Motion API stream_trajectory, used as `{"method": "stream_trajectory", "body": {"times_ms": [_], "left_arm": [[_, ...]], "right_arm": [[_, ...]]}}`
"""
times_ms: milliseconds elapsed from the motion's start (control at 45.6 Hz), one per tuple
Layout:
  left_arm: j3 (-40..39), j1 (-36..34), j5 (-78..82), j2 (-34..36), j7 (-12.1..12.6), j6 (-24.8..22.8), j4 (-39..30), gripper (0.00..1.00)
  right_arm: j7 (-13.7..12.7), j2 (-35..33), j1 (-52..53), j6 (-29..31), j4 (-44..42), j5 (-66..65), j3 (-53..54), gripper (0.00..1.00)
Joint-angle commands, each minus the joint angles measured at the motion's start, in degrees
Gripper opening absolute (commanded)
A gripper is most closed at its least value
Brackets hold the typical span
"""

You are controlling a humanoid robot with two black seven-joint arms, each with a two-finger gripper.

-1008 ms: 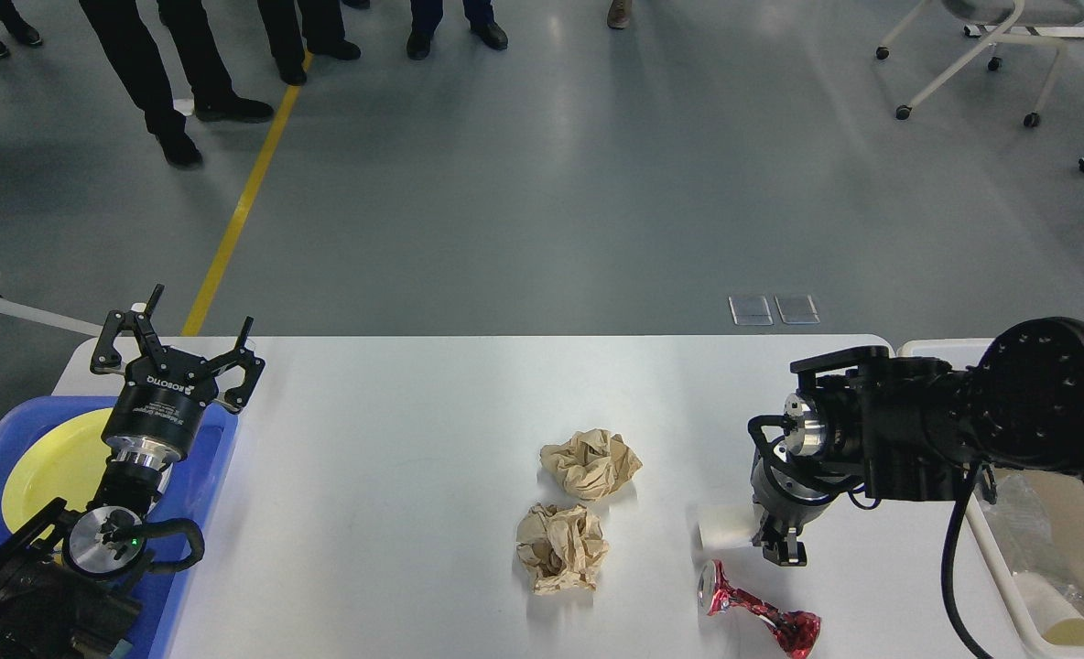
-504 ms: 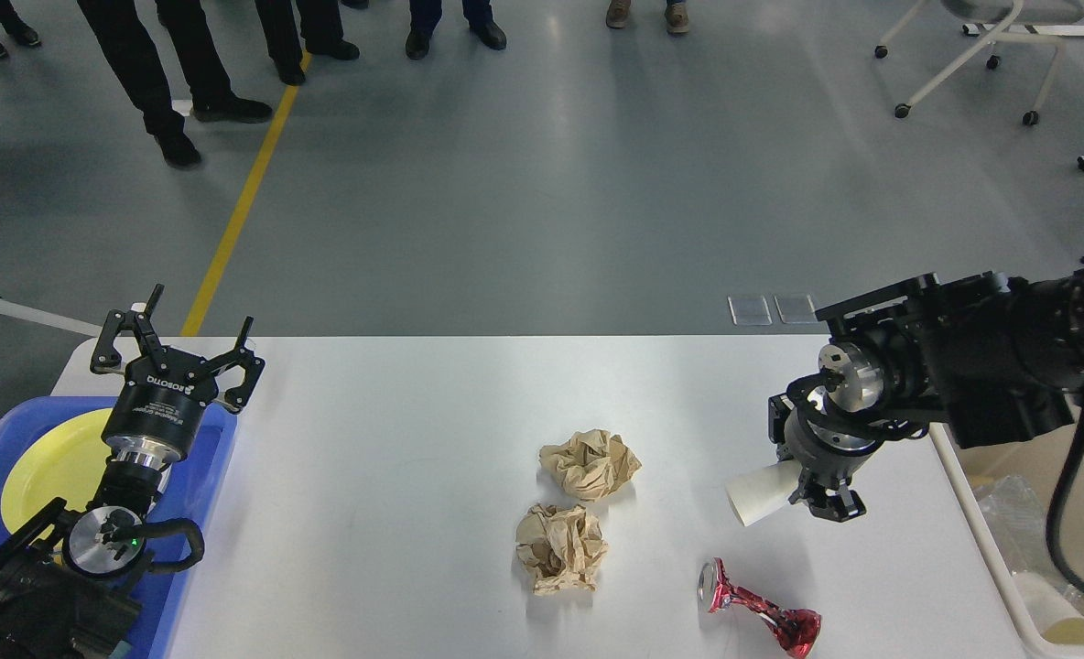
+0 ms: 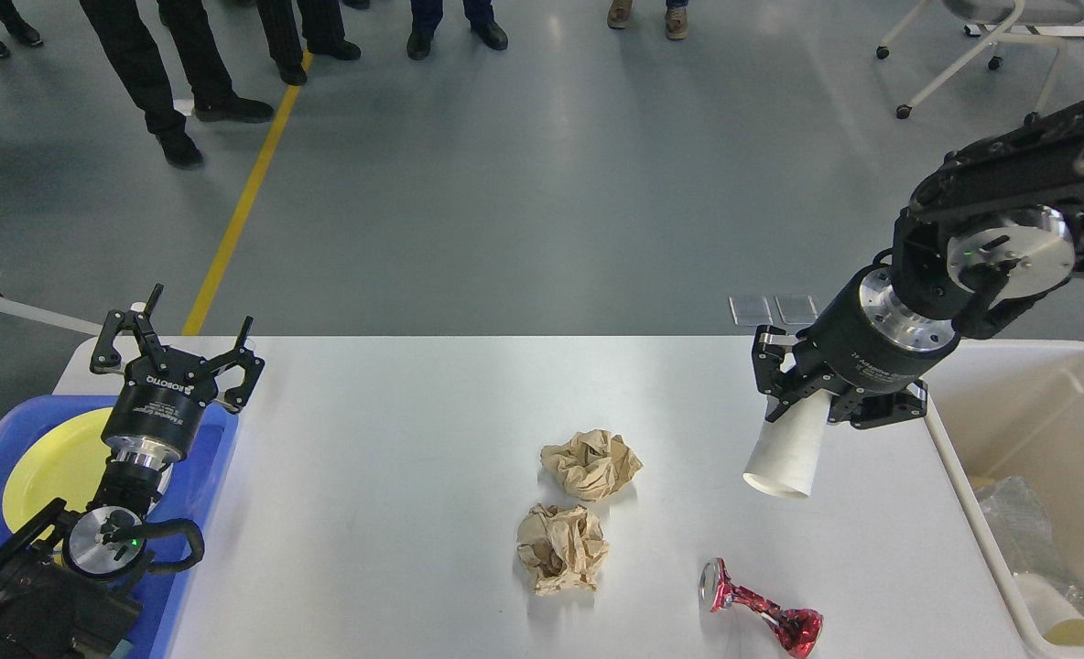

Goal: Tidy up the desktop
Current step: 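Lift the paper cup and carry it over the white bin, then lower the paper cup into the bin and release it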

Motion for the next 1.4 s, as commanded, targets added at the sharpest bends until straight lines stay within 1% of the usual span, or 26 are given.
{"method": "stream_trajectory", "body": {"times_ms": [0, 66, 132, 285, 438, 504, 614, 636, 789, 899, 986, 1074, 1206, 1293, 1381], "left_arm": [[0.0, 0.0, 0.0, 0.0, 0.0, 0.1, 0.0, 0.96], [0.0, 0.0, 0.0, 0.0, 0.0, 0.0, 0.0, 0.96], [-0.1, 0.0, 0.1, 0.0, 0.0, 0.1, 0.0, 0.96], [0.0, 0.0, 0.0, 0.0, 0.0, 0.0, 0.0, 0.96], [0.0, 0.0, 0.1, 0.0, 0.0, 0.1, 0.0, 0.96], [0.0, 0.0, 0.1, 0.0, 0.0, 0.0, 0.0, 0.96], [-0.1, 0.0, 0.1, 0.0, 0.0, 0.1, 0.0, 0.96], [0.0, 0.0, 0.0, 0.0, 0.0, 0.0, 0.0, 0.96], [0.0, 0.0, 0.0, 0.0, 0.0, 0.1, 0.0, 0.96], [0.0, 0.0, 0.0, 0.0, 0.0, 0.1, 0.0, 0.96], [0.0, 0.0, 0.1, 0.0, 0.0, 0.0, 0.0, 0.96], [0.0, 0.0, 0.0, 0.0, 0.0, 0.1, 0.0, 0.96], [0.0, 0.0, 0.0, 0.0, 0.0, 0.1, 0.0, 0.96], [0.0, 0.0, 0.0, 0.0, 0.0, 0.1, 0.0, 0.96], [-0.1, 0.0, 0.0, 0.0, 0.0, 0.1, 0.0, 0.96]], "right_arm": [[6.3, -1.0, 5.9, 4.7, 2.6, -5.0, -1.7, 0.23], [7.2, -1.2, 8.2, 6.4, 3.8, -6.4, -2.1, 0.2], [7.1, -1.5, 9.4, 7.1, 4.0, -6.8, -2.1, 0.2], [7.0, -2.0, 9.5, 6.8, 3.8, -6.9, -2.4, 0.2], [7.0, -2.4, 8.8, 5.2, 2.0, -7.0, -9.5, 0.21], [7.1, -4.3, 7.5, 3.9, 0.4, -6.9, -13.4, 0.21], [7.0, -10.2, 2.2, 1.7, -4.5, -7.3, -17.0, 0.22], [7.0, -12.9, 0.0, 1.2, -6.7, -7.9, -18.0, 0.22], [7.0, -22.0, -10.4, 0.0, -16.9, -13.2, -17.6, 0.22], [7.1, -26.1, -18.5, -0.7, -26.3, -13.8, -16.1, 0.23], [7.1, -28.3, -27.4, -2.0, -33.2, -13.8, -11.6, 0.23], [7.1, -29.1, -38.6, -5.8, -40.1, -13.8, -4.4, 0.23], [7.1, -28.4, -52.3, -11.9, -47.4, -13.8, 4.9, 0.26], [7.1, -27.2, -59.9, -16.1, -51.8, -13.8, 11.0, 0.26], [7.0, -24.4, -67.6, -21.4, -56.3, -13.8, 15.5, 0.25]]}}
